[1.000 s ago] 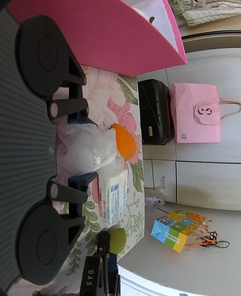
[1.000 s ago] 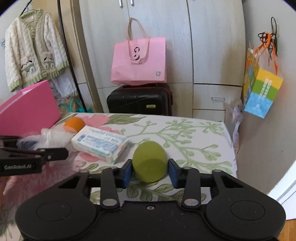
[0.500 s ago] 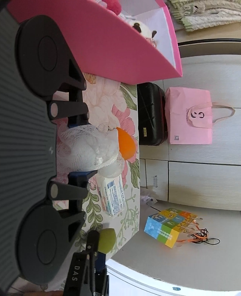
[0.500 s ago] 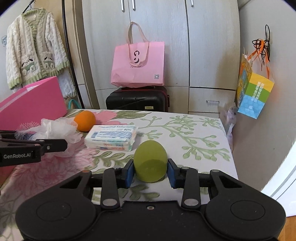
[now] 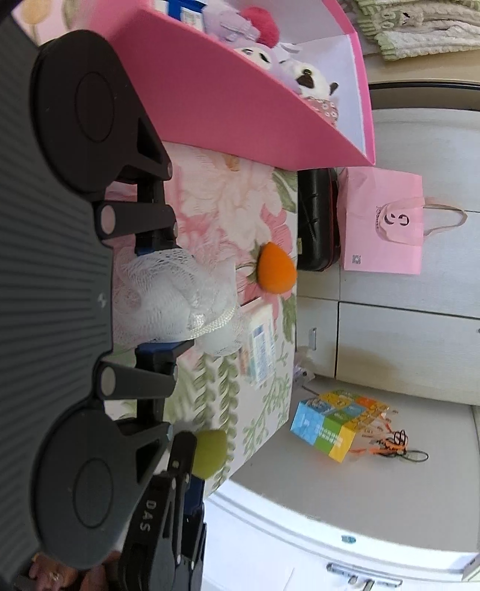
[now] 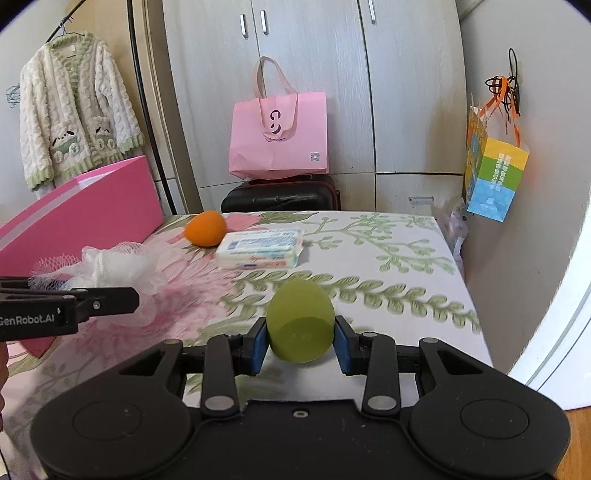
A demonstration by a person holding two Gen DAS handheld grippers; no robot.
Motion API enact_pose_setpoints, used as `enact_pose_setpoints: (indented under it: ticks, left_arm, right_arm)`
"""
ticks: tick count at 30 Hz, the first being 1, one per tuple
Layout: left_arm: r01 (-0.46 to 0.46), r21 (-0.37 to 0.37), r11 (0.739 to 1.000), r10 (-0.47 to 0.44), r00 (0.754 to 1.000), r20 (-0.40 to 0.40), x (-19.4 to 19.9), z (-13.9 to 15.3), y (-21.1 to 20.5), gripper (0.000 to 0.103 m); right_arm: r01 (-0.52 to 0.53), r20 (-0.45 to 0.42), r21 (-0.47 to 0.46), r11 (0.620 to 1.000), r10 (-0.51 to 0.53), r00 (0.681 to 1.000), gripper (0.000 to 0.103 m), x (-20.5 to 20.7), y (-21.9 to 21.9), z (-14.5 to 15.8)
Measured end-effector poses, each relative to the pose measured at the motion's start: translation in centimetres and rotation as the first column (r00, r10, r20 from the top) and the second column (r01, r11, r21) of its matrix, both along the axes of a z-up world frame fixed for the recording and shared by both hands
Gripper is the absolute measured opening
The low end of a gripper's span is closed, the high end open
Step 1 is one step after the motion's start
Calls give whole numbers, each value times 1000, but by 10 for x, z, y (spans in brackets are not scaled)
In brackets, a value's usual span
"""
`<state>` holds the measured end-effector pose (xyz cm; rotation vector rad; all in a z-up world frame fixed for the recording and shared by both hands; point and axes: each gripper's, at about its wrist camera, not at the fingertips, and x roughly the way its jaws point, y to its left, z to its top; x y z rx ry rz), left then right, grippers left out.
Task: Organize soft objects
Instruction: 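Lift the pouf and green sponge with both grippers toward the pink box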
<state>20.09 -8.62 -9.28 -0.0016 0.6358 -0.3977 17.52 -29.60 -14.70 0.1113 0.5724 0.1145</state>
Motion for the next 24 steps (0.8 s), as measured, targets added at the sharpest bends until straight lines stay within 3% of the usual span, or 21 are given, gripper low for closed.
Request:
enact_pose_setpoints:
  ticks: [16,24]
  left_arm:
    - [82,-46,996,-86,991,-103,-61,4,37,38]
    - [138,-78,987,-152,964,-219,-77,11,72,38]
  right_arm:
    - [-59,4,-6,998,59,998,42,-73,47,3]
    - [-160,-35,-24,987,159,987,42,-104,68,8]
